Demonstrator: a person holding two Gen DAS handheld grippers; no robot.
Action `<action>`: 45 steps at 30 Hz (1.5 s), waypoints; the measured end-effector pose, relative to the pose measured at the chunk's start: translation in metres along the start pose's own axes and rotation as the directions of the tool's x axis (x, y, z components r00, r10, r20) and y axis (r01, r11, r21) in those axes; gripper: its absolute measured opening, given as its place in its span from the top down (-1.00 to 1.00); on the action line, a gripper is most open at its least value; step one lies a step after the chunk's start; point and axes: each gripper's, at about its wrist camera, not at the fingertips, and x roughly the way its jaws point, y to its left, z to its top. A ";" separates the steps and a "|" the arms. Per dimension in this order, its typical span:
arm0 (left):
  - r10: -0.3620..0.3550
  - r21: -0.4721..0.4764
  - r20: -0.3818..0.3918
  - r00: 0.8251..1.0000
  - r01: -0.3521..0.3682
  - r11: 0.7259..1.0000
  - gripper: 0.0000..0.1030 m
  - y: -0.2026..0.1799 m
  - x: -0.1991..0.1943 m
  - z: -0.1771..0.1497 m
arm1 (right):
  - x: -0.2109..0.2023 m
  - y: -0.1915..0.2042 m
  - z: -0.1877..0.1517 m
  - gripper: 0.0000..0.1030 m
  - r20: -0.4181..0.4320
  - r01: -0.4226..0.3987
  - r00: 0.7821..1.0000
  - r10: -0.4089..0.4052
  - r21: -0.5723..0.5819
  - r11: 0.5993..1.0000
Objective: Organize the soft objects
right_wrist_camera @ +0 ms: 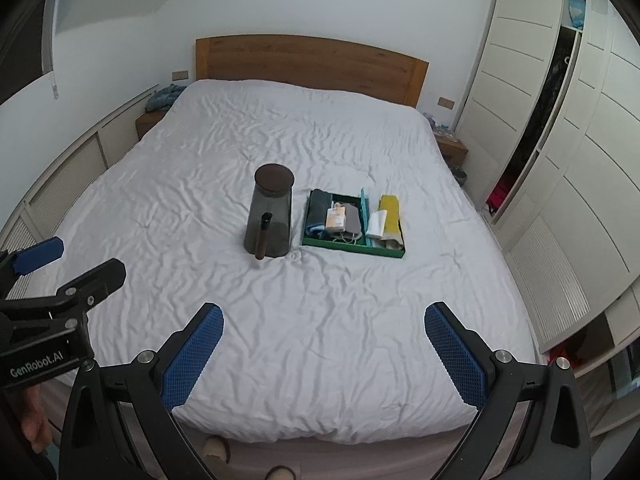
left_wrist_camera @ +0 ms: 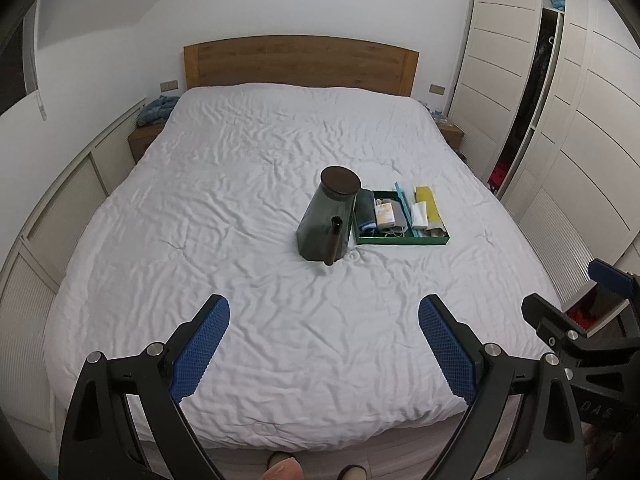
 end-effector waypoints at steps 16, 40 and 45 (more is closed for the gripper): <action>-0.025 -0.009 -0.011 1.000 0.025 1.000 -0.80 0.002 -0.005 0.004 | -0.002 -0.003 -0.002 -0.99 -0.005 -0.003 1.000 0.003 -0.001 1.000; -0.023 0.020 0.030 0.999 0.023 1.000 -0.80 0.004 -0.014 0.009 | 0.004 -0.003 0.003 -0.99 -0.012 -0.022 1.000 0.022 0.005 1.000; -0.022 0.020 0.038 0.999 0.021 1.000 -0.80 0.008 -0.015 0.009 | 0.002 -0.001 0.002 -0.99 -0.003 -0.026 1.000 0.026 -0.003 1.000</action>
